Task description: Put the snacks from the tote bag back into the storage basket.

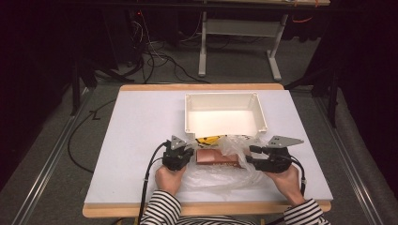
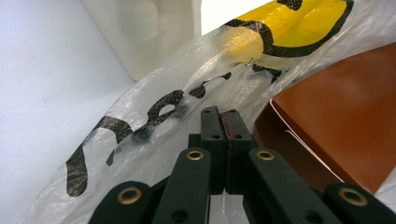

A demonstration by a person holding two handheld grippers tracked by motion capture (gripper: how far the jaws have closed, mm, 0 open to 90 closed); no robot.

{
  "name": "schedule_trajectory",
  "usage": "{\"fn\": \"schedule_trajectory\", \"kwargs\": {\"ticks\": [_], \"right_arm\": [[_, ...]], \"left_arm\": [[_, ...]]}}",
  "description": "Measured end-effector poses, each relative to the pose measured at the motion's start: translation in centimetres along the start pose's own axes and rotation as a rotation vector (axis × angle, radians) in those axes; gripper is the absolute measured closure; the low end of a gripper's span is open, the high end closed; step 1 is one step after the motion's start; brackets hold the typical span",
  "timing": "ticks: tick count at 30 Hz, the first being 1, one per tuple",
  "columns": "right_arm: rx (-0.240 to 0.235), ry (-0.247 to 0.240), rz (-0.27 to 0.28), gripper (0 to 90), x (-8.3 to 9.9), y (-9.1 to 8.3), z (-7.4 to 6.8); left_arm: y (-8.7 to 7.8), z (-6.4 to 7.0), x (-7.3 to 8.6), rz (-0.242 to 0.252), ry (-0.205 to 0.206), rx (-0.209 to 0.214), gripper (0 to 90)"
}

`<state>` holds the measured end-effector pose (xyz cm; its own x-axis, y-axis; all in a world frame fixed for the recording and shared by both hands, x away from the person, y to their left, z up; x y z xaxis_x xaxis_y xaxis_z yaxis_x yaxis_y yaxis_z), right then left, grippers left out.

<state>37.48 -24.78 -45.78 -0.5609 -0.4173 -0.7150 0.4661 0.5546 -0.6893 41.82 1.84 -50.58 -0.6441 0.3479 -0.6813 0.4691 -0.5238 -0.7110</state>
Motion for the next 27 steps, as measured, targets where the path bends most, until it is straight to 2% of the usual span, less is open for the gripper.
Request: {"fn": "schedule_trajectory", "kwargs": {"ticks": [4, 6, 8, 9, 10, 12, 14, 17, 21, 23, 25, 27], "right_arm": [[0.025, -0.031, -0.064, 47.3, 0.5, 1.4, -0.4], [0.054, -0.062, -0.061, 49.9, 0.6, 1.5, -0.5], [0.075, -0.089, -0.071, 59.2, 0.7, 1.4, -0.7], [0.075, -0.089, -0.071, 59.2, 0.7, 1.4, -0.7], [0.092, -0.114, -0.071, 63.1, 0.8, 1.4, -0.7], [0.084, -0.156, -0.076, 81.7, 0.9, 1.2, -1.3], [0.074, -0.165, -0.077, 90.0, 0.9, 1.2, -1.4], [0.054, -0.148, -0.078, 90.0, 0.9, 1.1, -1.2], [0.058, -0.136, -0.062, 90.0, 0.9, 0.6, -0.9], [0.075, -0.122, -0.025, 90.0, 0.7, -0.2, -0.5], [0.084, -0.118, -0.019, 90.0, 0.7, -0.4, -0.2], [0.102, -0.095, -0.011, 90.0, 0.8, -0.9, 0.7]], "left_arm": [[-0.3, 0.1, 0.0, 0.002, 0.006, -0.001, 89.5], [-0.4, 0.2, 0.1, 0.003, 0.012, -0.004, 89.5], [-0.5, 0.2, 0.1, 0.006, 0.014, -0.007, 89.5], [-0.5, 0.2, 0.1, 0.006, 0.014, -0.007, 89.5], [-0.6, 0.1, 0.1, 0.008, 0.015, -0.006, 89.5], [-0.7, 0.1, 0.1, 0.013, 0.013, -0.004, 89.5], [-0.8, 0.2, 0.0, 0.016, 0.012, -0.004, 89.5], [-1.0, 0.2, -0.1, 0.027, 0.012, 0.001, 89.5], [-1.5, 0.3, -0.2, 0.038, 0.016, 0.001, 89.5], [-1.7, 0.4, -0.4, 0.040, 0.022, -0.001, 89.5], [-2.0, 0.7, -0.6, 0.047, 0.026, -0.001, 89.5], [-2.2, 0.9, -0.9, 0.059, 0.032, -0.001, 89.5]]}}
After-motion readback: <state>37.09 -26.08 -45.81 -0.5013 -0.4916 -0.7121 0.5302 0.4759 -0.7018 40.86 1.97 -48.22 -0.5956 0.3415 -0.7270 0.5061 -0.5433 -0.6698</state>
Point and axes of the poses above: each handheld gripper's, and its own axes: y roughly forward along the jaws, x roughly out of its underside, z roughly to its right, the point moved 6 cm from there along y, roughly forward along the jaws, and after that the axes turned 9 degrees about -z, right-handed, at the moved point
